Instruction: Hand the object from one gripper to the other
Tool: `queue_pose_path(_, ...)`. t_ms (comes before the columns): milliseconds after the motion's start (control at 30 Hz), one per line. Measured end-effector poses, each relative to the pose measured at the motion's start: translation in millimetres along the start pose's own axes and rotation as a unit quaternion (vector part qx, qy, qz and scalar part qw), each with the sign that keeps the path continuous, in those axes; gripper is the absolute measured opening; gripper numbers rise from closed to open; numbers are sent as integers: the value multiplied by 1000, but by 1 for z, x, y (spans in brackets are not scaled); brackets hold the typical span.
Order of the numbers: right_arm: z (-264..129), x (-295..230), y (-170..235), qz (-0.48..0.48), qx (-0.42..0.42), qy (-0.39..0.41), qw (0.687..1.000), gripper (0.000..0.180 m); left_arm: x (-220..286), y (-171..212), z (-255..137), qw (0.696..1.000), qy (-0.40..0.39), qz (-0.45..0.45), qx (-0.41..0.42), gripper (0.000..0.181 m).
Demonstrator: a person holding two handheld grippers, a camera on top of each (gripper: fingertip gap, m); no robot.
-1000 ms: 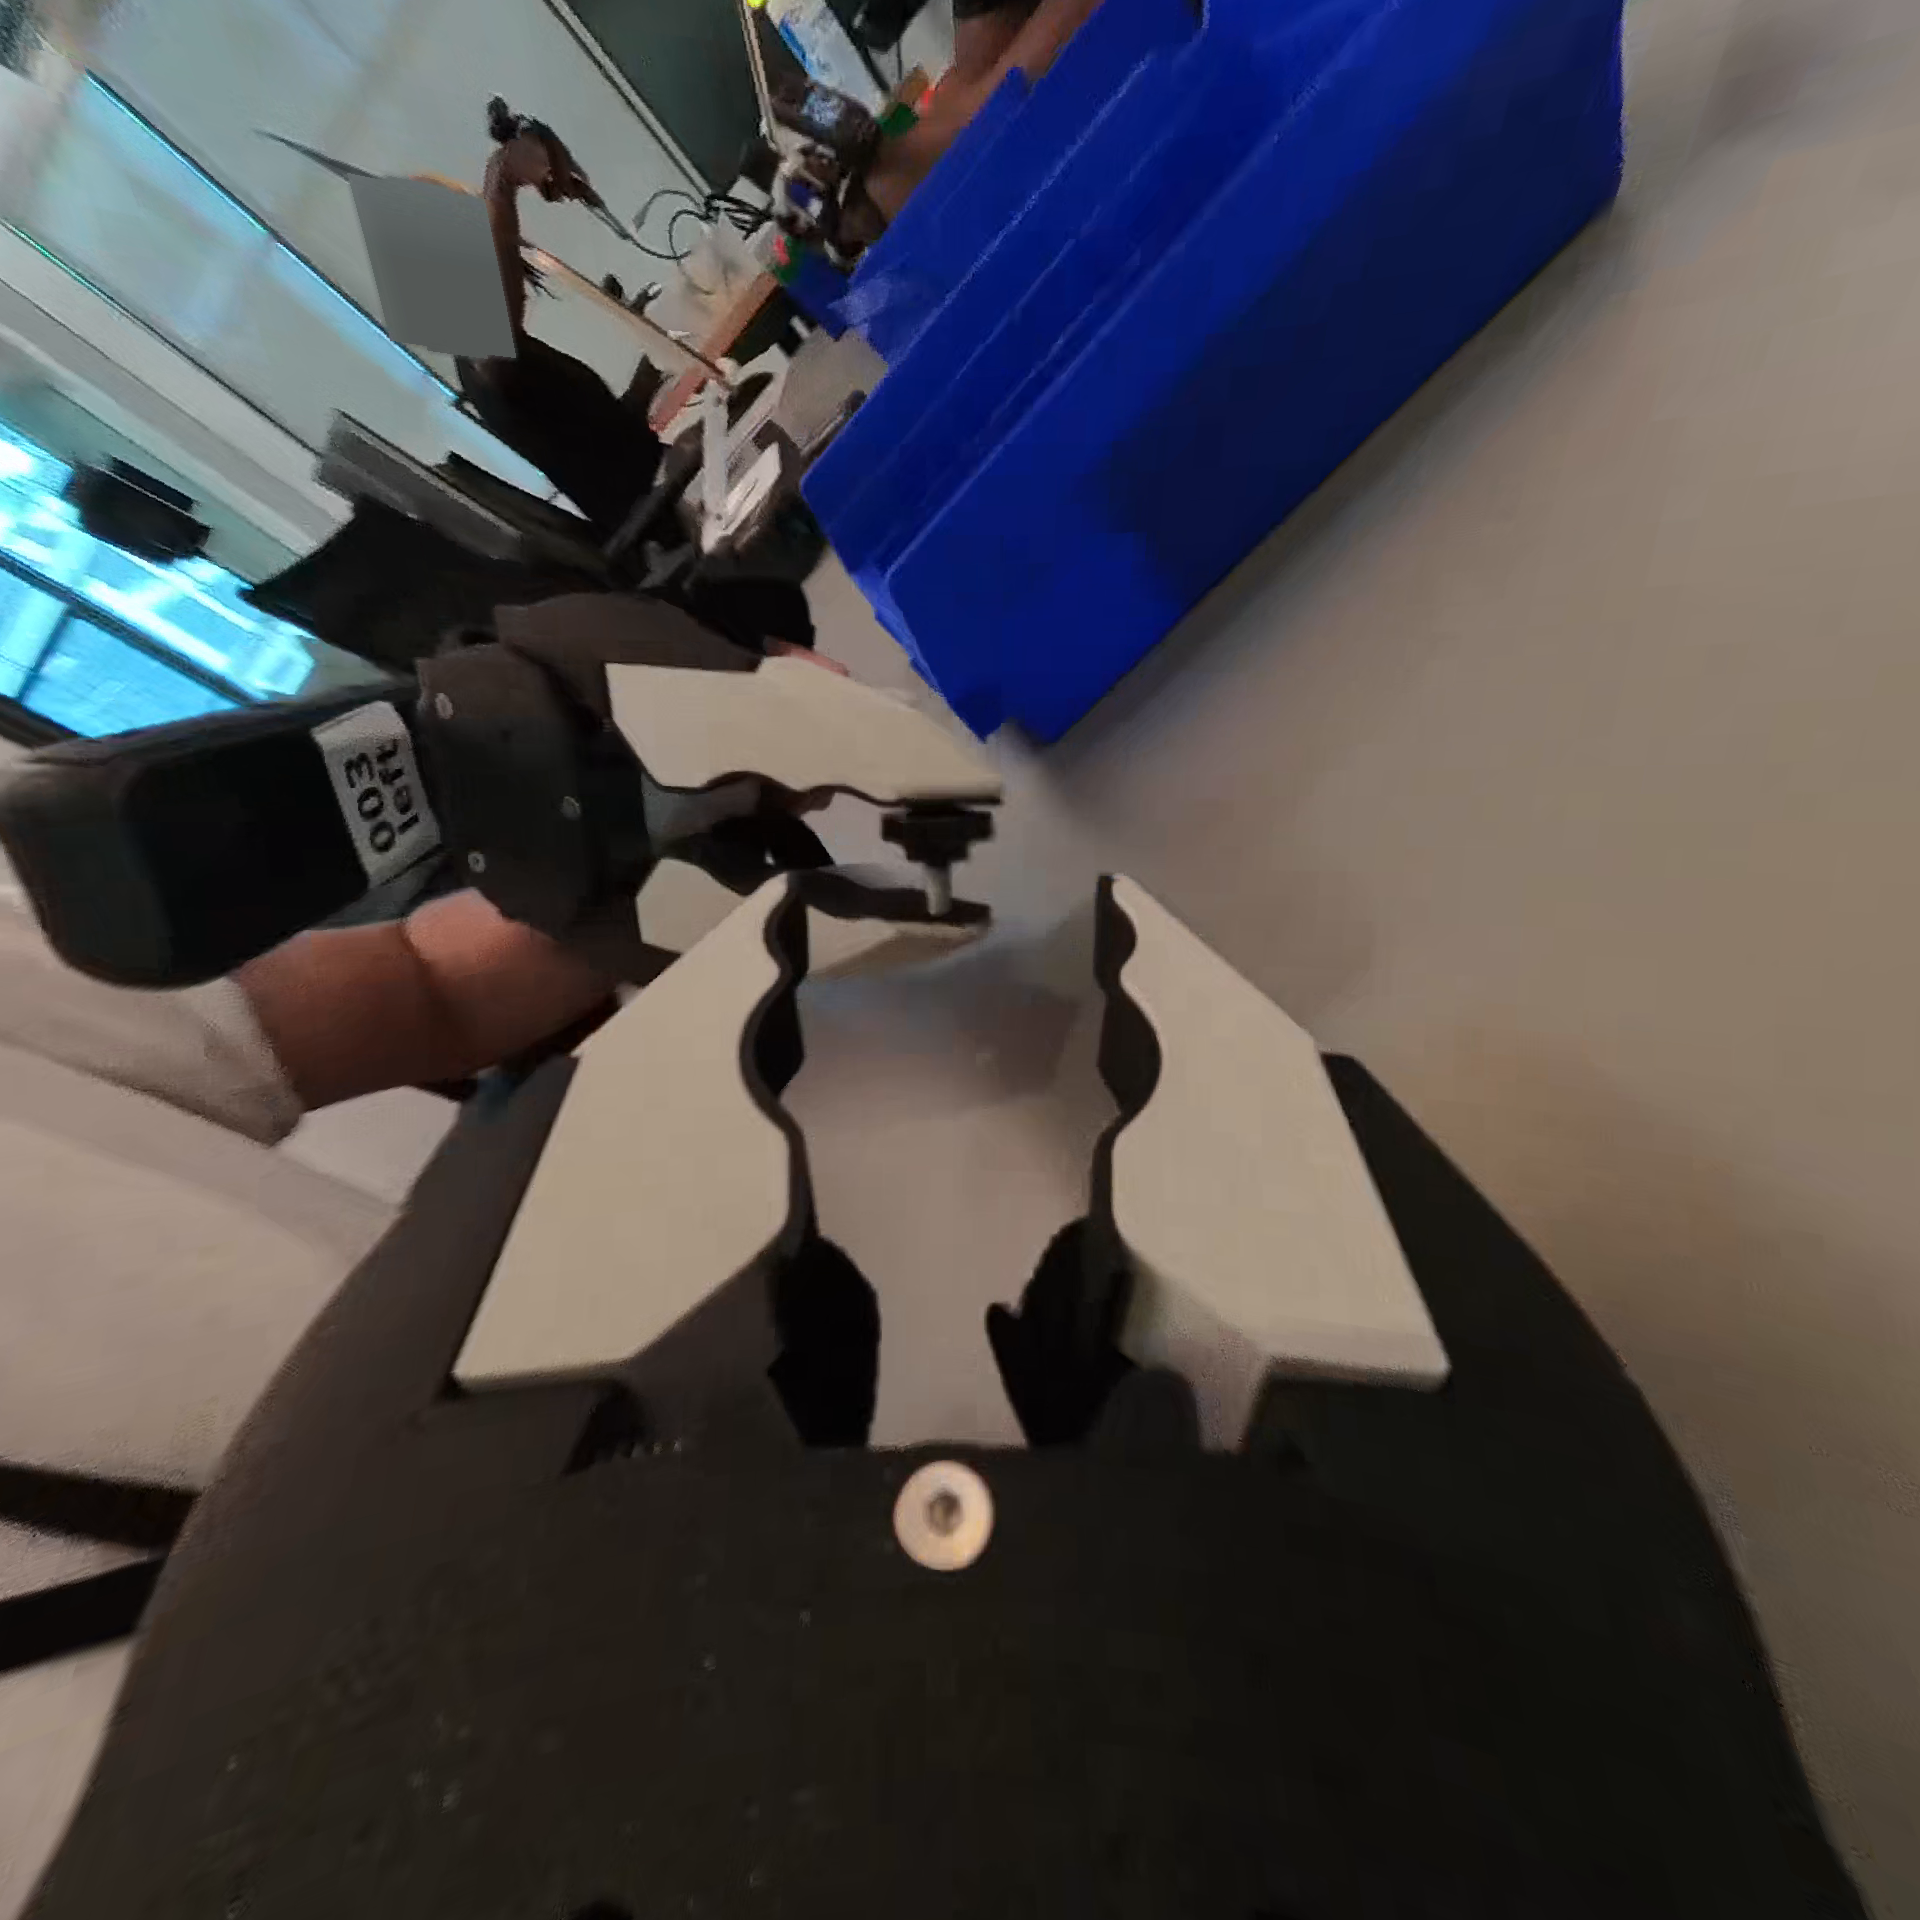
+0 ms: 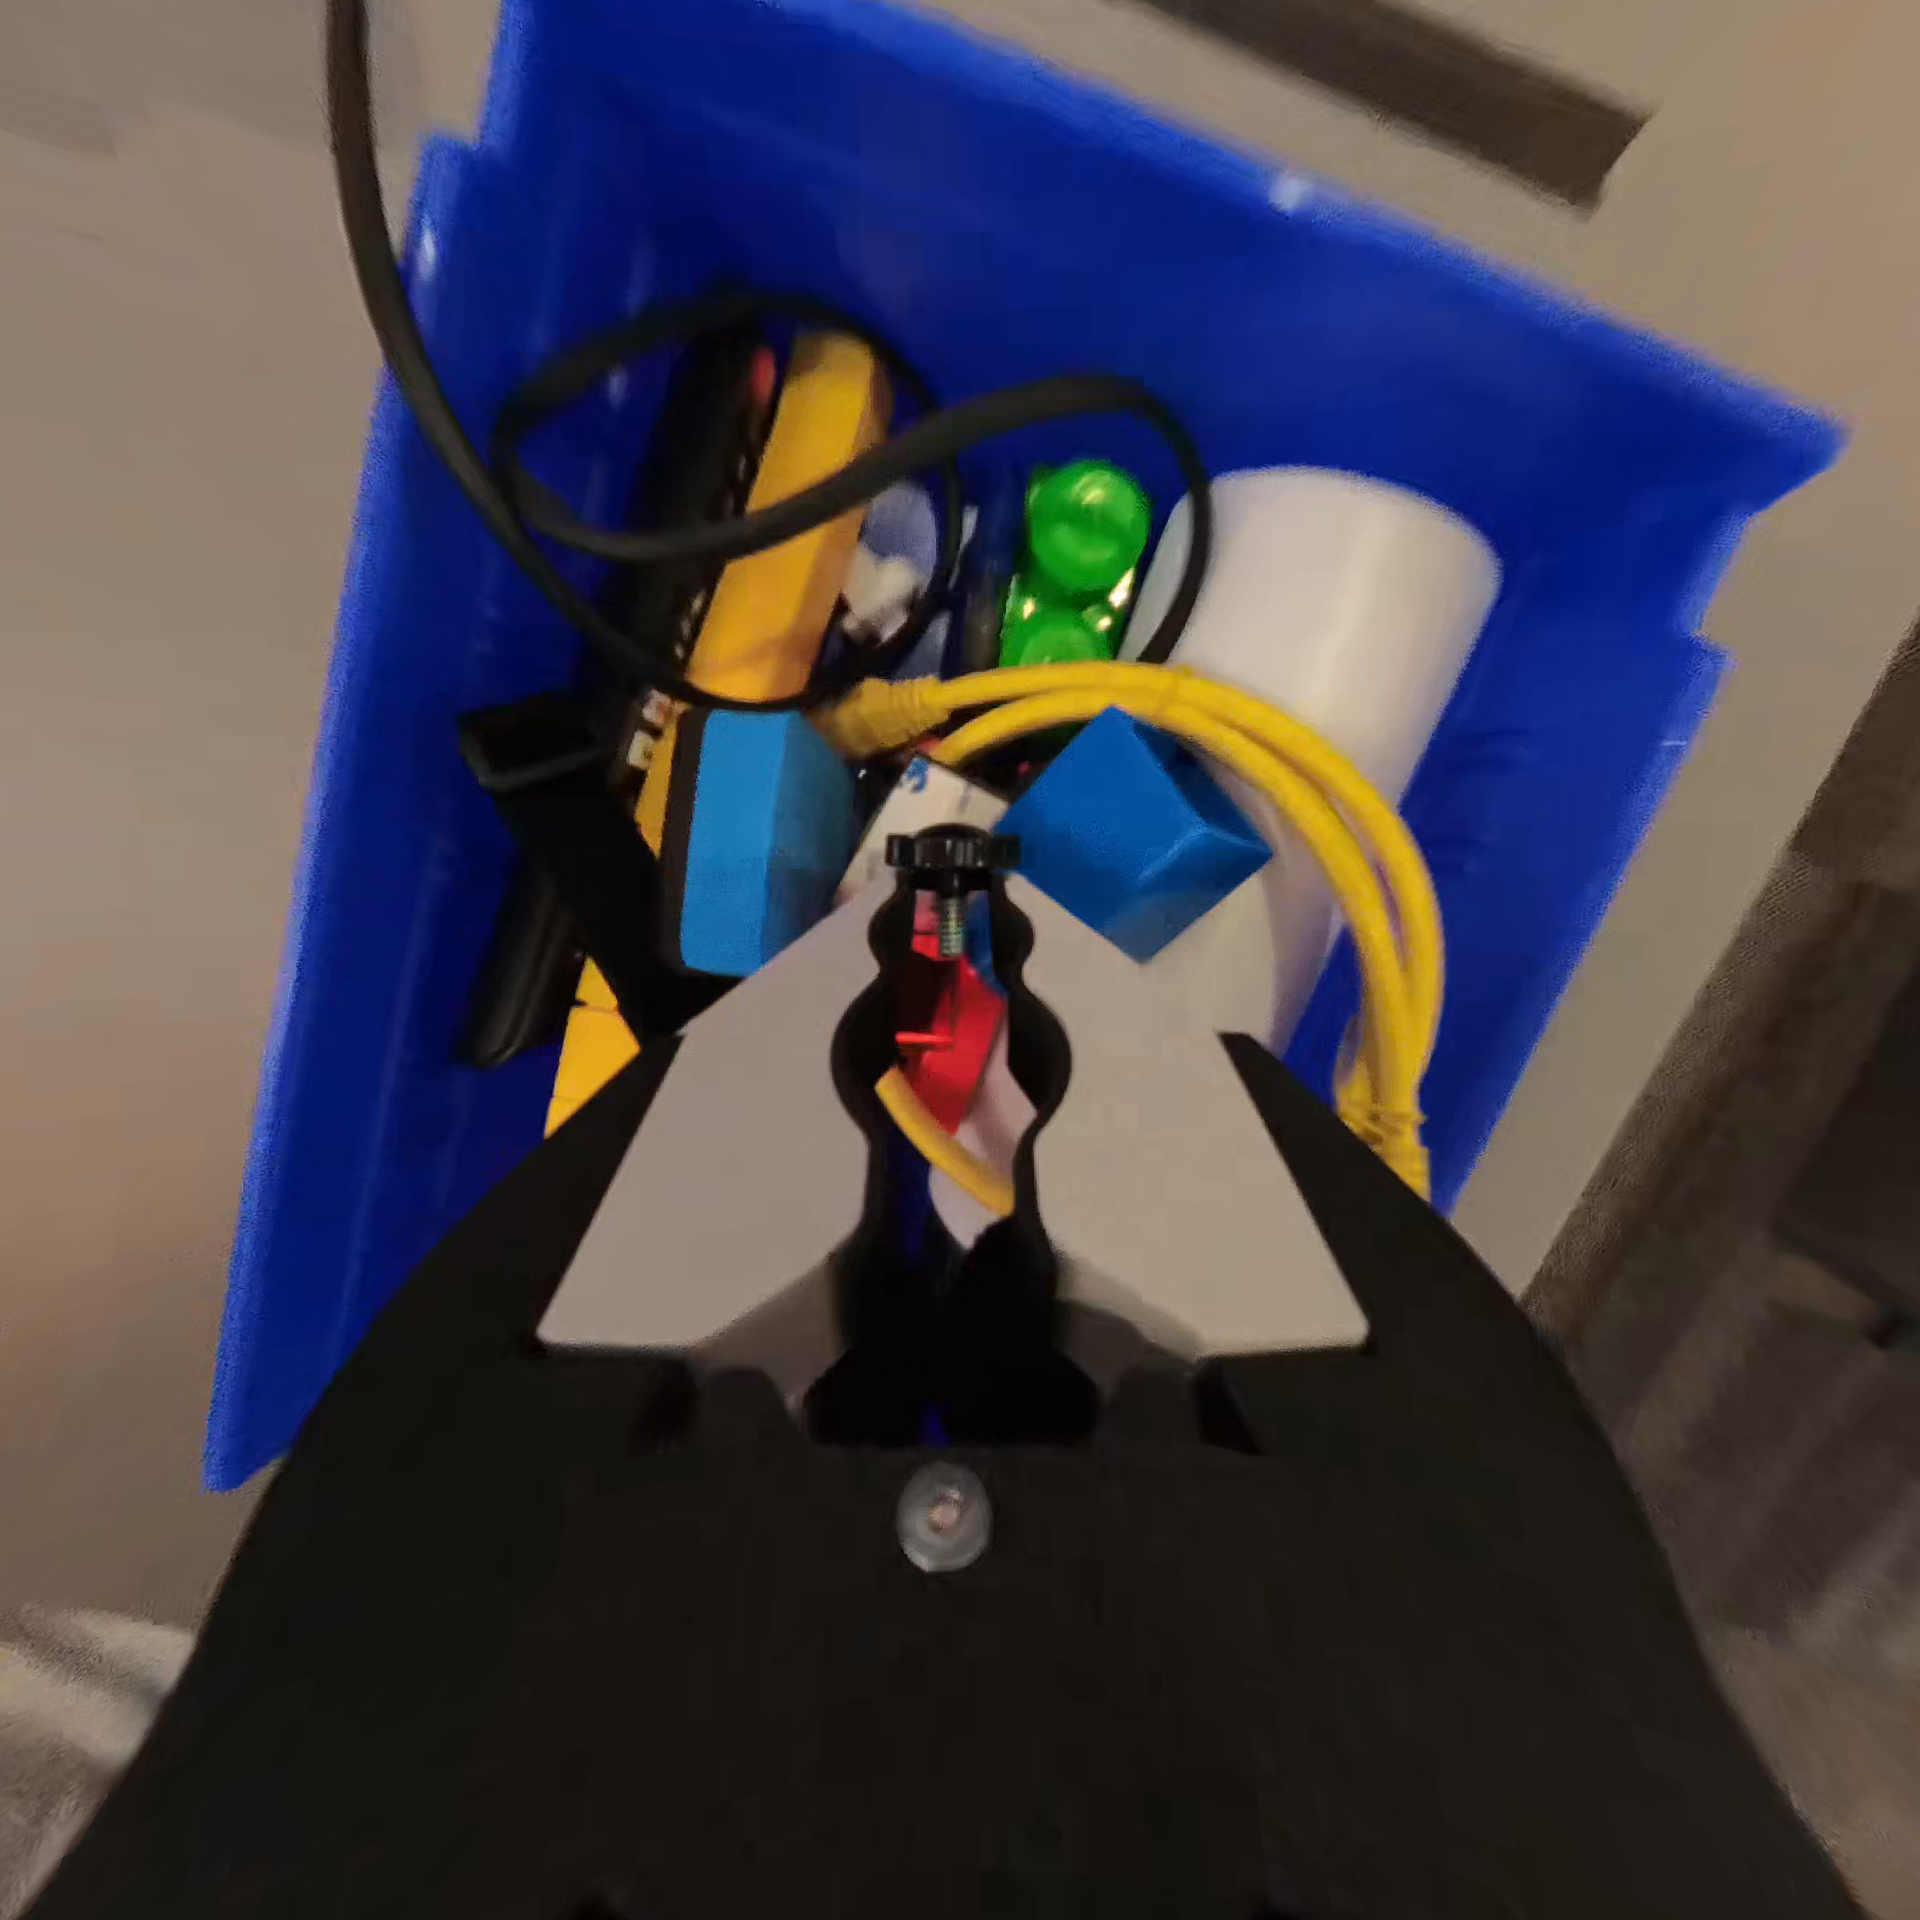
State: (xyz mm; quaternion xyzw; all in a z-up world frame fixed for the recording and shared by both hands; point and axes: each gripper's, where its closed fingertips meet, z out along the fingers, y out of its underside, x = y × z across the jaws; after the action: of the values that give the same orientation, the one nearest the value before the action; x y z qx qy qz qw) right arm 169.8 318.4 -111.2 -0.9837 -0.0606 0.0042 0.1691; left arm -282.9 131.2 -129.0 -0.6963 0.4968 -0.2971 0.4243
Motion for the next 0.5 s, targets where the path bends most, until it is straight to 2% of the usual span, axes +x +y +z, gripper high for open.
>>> queue_pose_path(133, 12, -10, 5, -8, -27, -22, 999, 18, -5, 1, -4, 999, 12, -36, 7, 71)
queue_pose_path(200, -3, -10, 1, 2, 17, -22, 1000, 26, -8, 1, -7, 999, 18, -49, 12, 70)
queue_pose_path(300, -57, -29, -9, 11, 149, -41, 988, 40, -20, 3, -18, 999, 11, -49, 6, 69)
queue_pose_path(367, -98, -71, -6, -13, 249, -80, 965, 40, -33, -3, -35, 999, 10, -53, 8, 67)
queue_pose_path(433, -124, -148, 12, -65, 317, -187, 928, 39, -55, -13, -59, 999, 5, -42, -1, 62)
queue_pose_path(500, -131, -229, 41, -101, 344, -306, 882, 39, -90, -22, -81, 999, -15, -21, -31, 63)
